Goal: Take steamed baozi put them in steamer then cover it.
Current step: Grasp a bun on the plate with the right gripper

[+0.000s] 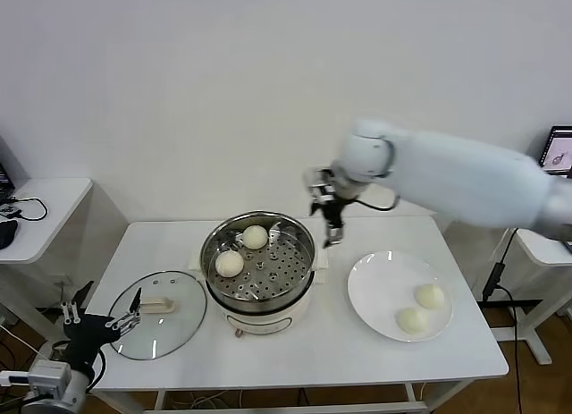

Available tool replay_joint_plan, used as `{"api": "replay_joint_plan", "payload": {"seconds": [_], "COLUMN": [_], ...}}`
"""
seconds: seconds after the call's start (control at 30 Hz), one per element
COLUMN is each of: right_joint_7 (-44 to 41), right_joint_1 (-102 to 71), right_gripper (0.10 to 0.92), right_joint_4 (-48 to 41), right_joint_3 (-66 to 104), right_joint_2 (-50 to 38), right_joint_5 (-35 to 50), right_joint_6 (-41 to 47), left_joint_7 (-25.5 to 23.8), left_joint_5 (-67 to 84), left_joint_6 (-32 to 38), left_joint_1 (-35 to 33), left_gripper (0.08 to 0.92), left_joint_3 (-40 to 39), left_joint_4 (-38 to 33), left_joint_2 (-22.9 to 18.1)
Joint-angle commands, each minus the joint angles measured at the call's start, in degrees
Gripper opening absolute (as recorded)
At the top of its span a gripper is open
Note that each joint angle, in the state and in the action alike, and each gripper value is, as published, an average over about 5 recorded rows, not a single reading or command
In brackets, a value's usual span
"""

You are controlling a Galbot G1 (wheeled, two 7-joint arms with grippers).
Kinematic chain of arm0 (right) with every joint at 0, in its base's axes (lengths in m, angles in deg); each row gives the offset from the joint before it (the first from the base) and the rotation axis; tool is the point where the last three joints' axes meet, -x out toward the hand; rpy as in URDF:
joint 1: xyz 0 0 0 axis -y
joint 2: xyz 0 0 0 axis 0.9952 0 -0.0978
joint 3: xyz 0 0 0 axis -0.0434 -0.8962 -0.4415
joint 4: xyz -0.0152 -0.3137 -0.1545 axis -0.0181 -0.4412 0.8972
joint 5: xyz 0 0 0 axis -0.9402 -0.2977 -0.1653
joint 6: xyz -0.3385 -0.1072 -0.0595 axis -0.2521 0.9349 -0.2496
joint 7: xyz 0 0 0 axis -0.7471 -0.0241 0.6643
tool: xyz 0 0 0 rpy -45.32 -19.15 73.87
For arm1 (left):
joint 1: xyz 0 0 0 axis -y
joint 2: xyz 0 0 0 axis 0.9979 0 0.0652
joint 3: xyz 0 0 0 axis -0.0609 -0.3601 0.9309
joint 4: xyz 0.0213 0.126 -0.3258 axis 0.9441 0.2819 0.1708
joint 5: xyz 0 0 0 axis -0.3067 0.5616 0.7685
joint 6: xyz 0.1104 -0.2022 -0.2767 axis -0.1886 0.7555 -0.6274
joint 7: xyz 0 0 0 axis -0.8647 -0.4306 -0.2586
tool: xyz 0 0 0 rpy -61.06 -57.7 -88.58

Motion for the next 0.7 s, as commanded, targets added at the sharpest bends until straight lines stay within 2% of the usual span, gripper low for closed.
{"api": "replay_joint_plan", "payload": {"seconds": [0.03, 0.33, 0.7], "right_joint_7": [-4.94, -4.95, -3.72], "right_joint_1": [-7.25, -31.29, -47.36], "right_gripper": [0.823, 0.823, 0.823], "right_joint_4": [9.06, 9.65, 8.38], "right_joint_3": [4.03, 22.03, 32.87], "right_joint_2": [-23.51, -30.89, -28.77], "right_joint_5": [-10.82, -19.91, -24.64], "right_joint_6": [-7.01, -9.52, -9.81], "left_joint_7": [-0.01, -0.02, -0.03], "left_joint_5": [-0.28, -1.01, -1.93], "left_joint_6": [-0.07, -0.68, -0.65], "left_joint_1": [-0.27, -0.29, -1.1], "left_gripper": [0.823, 0.823, 0.823], "left_joint_3": [-0.31, -0.75, -1.08], "left_joint_4": [0.0, -0.12, 0.1], "left_joint_2": [-0.13, -0.39, -1.2]}}
